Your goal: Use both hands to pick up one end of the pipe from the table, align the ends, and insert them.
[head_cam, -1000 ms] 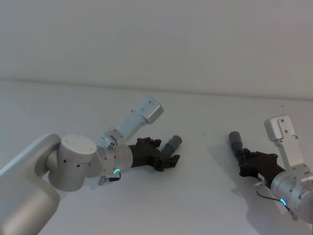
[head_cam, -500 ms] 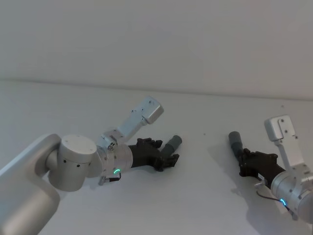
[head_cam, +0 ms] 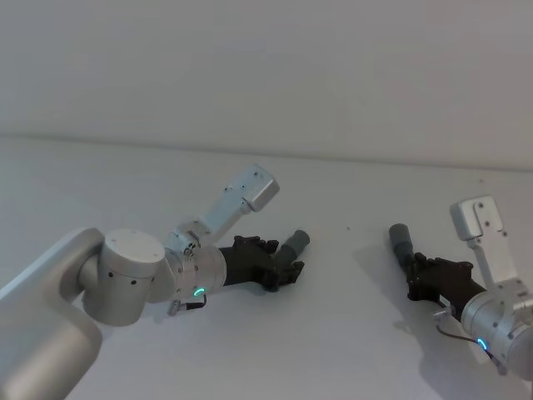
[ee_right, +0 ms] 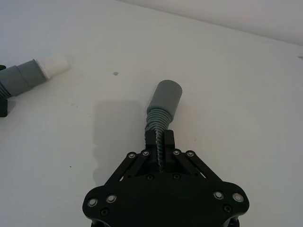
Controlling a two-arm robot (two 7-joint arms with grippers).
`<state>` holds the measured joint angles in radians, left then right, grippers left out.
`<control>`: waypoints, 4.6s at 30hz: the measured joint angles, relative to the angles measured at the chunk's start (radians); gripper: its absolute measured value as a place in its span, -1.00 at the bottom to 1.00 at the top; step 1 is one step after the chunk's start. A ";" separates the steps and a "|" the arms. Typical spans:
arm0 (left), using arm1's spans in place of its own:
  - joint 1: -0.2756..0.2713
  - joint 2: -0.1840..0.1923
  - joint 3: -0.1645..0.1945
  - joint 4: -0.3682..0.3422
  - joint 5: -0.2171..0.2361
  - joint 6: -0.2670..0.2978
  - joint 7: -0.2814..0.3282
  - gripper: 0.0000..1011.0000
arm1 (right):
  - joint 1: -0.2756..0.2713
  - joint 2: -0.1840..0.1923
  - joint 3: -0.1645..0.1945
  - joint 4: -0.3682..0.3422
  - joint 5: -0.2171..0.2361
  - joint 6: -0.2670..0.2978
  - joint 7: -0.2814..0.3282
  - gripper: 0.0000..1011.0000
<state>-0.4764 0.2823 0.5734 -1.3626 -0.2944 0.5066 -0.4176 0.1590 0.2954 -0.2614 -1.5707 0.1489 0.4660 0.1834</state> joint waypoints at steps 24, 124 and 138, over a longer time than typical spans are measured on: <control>0.000 0.000 0.000 0.000 0.000 0.000 0.000 -0.08 | 0.000 0.000 0.000 0.000 0.000 0.000 0.000 -0.85; -0.343 0.258 0.338 -0.168 0.584 -0.313 -0.288 -0.32 | 0.043 0.312 -0.028 0.081 -0.373 -0.933 0.168 -0.85; -0.409 0.295 0.427 -0.214 0.796 -0.372 -0.268 -0.32 | 0.106 0.367 -0.062 0.120 -0.485 -1.057 0.184 -0.87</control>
<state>-0.8856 0.5768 1.0006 -1.5766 0.5019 0.1345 -0.6857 0.2650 0.6621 -0.3238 -1.4508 -0.3360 -0.5907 0.3674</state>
